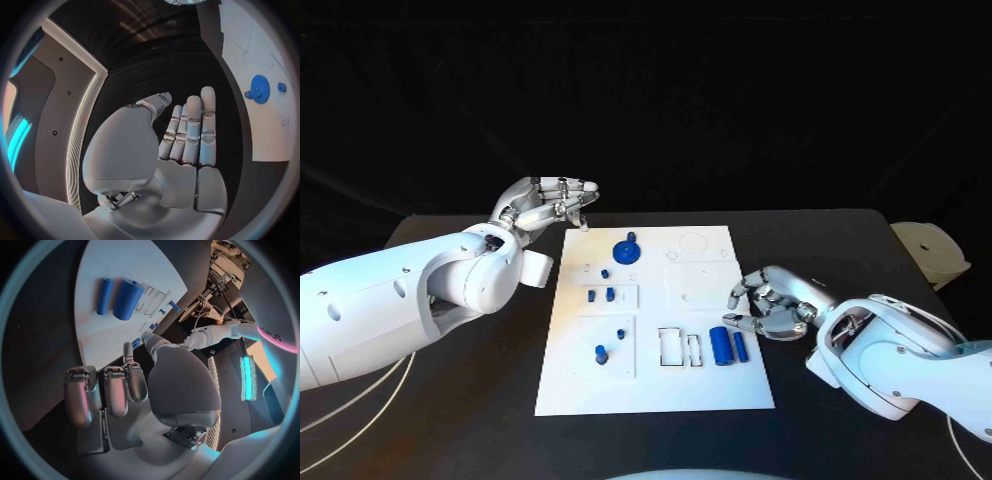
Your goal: Assemble the parts on the task board
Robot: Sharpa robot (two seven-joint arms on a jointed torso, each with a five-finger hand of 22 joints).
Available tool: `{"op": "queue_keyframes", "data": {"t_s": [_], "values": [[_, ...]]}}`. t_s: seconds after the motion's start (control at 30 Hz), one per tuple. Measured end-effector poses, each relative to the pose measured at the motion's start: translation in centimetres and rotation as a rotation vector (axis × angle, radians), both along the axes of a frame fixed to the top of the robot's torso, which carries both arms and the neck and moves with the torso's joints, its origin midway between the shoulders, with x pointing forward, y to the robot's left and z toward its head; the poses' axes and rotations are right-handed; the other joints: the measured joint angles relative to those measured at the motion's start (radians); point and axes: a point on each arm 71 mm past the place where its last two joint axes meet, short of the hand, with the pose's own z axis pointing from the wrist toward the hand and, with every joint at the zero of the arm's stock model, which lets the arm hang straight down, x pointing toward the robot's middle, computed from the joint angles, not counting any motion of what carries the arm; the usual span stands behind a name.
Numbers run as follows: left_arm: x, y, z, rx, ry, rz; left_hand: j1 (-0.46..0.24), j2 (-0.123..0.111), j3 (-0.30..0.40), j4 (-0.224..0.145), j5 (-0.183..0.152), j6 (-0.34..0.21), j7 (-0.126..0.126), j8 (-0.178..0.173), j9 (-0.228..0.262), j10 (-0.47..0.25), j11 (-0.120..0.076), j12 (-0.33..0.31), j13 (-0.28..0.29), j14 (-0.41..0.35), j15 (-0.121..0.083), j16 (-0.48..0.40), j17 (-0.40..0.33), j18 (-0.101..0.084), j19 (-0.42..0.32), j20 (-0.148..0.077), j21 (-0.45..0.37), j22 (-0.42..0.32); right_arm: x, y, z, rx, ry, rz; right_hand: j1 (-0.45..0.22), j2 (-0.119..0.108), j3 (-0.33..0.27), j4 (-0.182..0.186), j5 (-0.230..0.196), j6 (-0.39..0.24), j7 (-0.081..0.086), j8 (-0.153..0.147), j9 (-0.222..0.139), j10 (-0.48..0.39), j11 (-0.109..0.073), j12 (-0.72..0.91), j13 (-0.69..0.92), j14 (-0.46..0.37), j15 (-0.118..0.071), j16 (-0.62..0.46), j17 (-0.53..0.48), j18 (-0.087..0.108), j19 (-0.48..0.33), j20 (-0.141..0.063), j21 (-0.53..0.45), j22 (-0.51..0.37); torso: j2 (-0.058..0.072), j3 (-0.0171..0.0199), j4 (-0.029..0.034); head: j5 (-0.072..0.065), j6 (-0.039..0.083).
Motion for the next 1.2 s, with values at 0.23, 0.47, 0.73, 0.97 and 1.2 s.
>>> {"op": "queue_keyframes", "data": {"t_s": [0.23,0.47,0.73,0.97,1.2], "values": [[-0.2,0.4,0.0,0.003,0.002,0.004,0.000,0.000,0.003,-0.003,0.000,0.000,0.000,0.000,0.000,0.000,0.000,0.000,0.000,-0.002,0.002,0.000,-0.001,0.000,0.000,0.000,0.000,0.000,-1.3,-0.1,-0.9,-0.051,0.024,-0.020,-0.014,-0.007,-0.027,0.031,0.000,-0.028,0.006,-0.018,0.001,-0.007,0.007,-0.012,0.000,0.000,0.000,0.008,0.000,0.000,0.000,0.000,0.004,0.000,-0.003,-0.0044,-0.0056,-0.017,-0.008],[-0.3,0.5,0.0,0.003,0.002,0.004,0.000,0.000,0.003,-0.003,0.000,0.000,0.000,0.000,0.000,0.000,0.000,0.000,0.000,-0.004,0.004,0.000,-0.001,0.000,0.000,0.000,0.000,0.000,-1.7,0.5,-1.5,-0.097,0.019,-0.021,-0.024,-0.006,-0.049,0.053,-0.010,-0.028,0.006,-0.021,0.003,-0.007,0.007,-0.012,0.000,0.000,0.000,0.012,0.000,0.000,0.000,0.000,0.010,0.001,-0.002,-0.0057,-0.0067,-0.017,-0.015],[-0.4,0.6,0.0,0.003,0.002,0.003,0.000,0.000,0.003,-0.003,0.000,0.000,0.000,0.000,0.000,0.000,0.000,0.000,0.000,-0.004,0.004,0.004,-0.001,0.000,0.000,0.000,0.000,0.000,-1.6,1.3,-2.2,-0.139,0.012,-0.014,-0.057,0.003,-0.095,0.058,0.027,-0.028,0.006,-0.021,0.010,-0.007,0.007,-0.009,0.000,0.000,0.000,0.012,0.000,0.000,-0.004,0.004,0.016,0.001,-0.002,-0.0066,-0.0079,-0.019,-0.021],[-0.4,0.6,0.0,0.004,0.002,0.004,-0.003,0.003,0.003,-0.003,0.000,0.000,0.000,0.000,0.000,0.000,0.000,0.004,0.000,-0.004,0.004,0.004,-0.001,0.000,0.000,0.000,-0.004,0.000,-1.6,2.1,-2.8,-0.170,0.003,0.006,-0.057,0.003,-0.104,0.056,0.032,-0.024,0.003,-0.021,0.014,-0.002,0.002,0.000,0.000,0.000,0.000,0.012,0.000,0.000,-0.004,0.004,0.019,0.001,-0.002,-0.0058,-0.0087,-0.019,-0.026],[-0.4,0.6,0.0,0.003,0.003,0.002,-0.004,0.004,0.003,-0.003,0.000,0.000,0.000,0.000,0.000,-0.007,0.000,0.003,-0.001,-0.004,0.004,0.004,-0.002,0.000,0.000,0.000,-0.004,0.000,-1.6,2.9,-2.9,-0.199,-0.007,0.032,-0.064,0.010,-0.123,0.058,0.032,-0.012,-0.002,-0.021,0.020,0.002,-0.002,0.006,0.000,0.000,0.000,0.017,0.000,0.000,-0.004,0.004,0.020,0.000,-0.002,-0.0057,-0.0086,-0.017,-0.030]]}}
